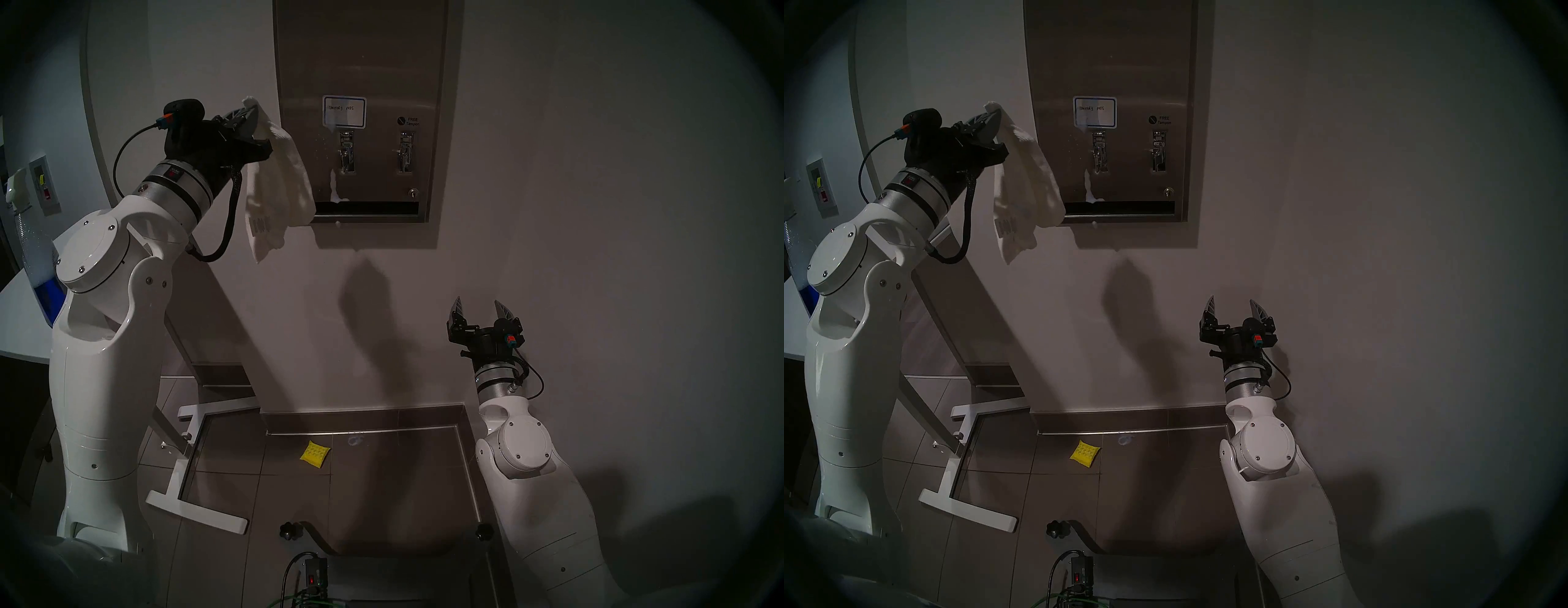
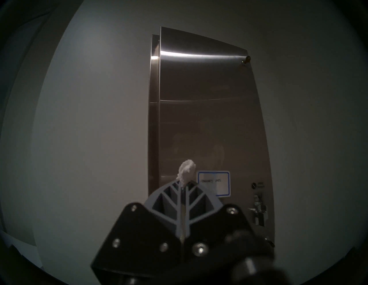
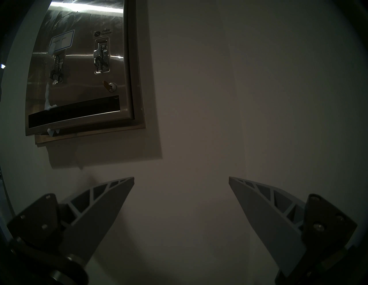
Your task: Pick up the cloth and wipe the surface
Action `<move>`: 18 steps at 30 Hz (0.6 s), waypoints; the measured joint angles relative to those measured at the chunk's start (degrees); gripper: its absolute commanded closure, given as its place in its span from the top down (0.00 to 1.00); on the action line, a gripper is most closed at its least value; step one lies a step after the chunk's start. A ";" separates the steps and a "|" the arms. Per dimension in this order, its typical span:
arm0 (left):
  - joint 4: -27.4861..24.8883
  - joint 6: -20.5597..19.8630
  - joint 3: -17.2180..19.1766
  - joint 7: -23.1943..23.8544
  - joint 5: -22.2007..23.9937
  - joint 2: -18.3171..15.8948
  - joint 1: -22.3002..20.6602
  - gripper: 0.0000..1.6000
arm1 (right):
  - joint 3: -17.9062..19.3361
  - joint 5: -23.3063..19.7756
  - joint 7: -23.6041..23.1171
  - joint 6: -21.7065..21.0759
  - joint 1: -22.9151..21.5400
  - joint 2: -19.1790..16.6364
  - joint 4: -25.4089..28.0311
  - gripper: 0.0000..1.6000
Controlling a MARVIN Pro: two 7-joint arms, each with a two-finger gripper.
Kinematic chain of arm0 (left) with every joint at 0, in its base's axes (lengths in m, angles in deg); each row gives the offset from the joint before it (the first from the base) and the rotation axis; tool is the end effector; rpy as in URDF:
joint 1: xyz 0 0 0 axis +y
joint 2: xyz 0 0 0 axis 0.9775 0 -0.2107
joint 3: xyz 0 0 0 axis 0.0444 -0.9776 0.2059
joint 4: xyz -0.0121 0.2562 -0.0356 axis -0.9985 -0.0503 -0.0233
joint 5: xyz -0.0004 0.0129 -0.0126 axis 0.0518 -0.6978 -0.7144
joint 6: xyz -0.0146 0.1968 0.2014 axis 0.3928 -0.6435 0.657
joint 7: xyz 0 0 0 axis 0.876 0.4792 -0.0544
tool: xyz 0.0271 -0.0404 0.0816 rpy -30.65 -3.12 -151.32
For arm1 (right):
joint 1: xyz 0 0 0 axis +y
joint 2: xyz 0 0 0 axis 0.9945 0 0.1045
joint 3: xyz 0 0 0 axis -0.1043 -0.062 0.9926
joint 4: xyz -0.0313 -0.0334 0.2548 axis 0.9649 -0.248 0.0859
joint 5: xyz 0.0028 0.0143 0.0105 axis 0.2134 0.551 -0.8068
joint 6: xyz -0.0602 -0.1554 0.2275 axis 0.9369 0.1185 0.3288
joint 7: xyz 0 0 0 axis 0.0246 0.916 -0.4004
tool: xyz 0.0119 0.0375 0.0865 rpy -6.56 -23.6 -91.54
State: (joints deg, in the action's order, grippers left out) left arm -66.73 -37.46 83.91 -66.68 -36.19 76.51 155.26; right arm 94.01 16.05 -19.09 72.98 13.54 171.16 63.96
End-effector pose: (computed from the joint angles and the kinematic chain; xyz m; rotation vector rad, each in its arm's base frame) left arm 0.3558 0.0565 0.0073 1.6175 -0.2916 2.4613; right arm 0.3524 0.0315 -0.2724 -1.9053 0.1188 -2.3548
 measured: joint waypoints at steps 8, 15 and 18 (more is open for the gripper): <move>-1.24 -0.24 -1.01 0.76 0.84 0.32 1.34 0.00 | -0.02 -0.01 0.03 0.00 0.00 -0.03 0.02 1.00; -2.95 -1.21 -4.46 -1.37 1.08 2.20 2.92 0.00 | -0.04 -0.03 0.06 0.00 0.00 -0.05 0.02 1.00; -3.87 -1.39 -6.07 -2.92 0.61 2.84 3.69 0.00 | -0.05 -0.04 0.07 0.00 0.00 -0.06 0.02 1.00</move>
State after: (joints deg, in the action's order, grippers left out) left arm -70.61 -38.85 77.84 -69.61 -35.58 79.35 158.95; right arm 93.96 16.01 -19.02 72.98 13.54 171.09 63.98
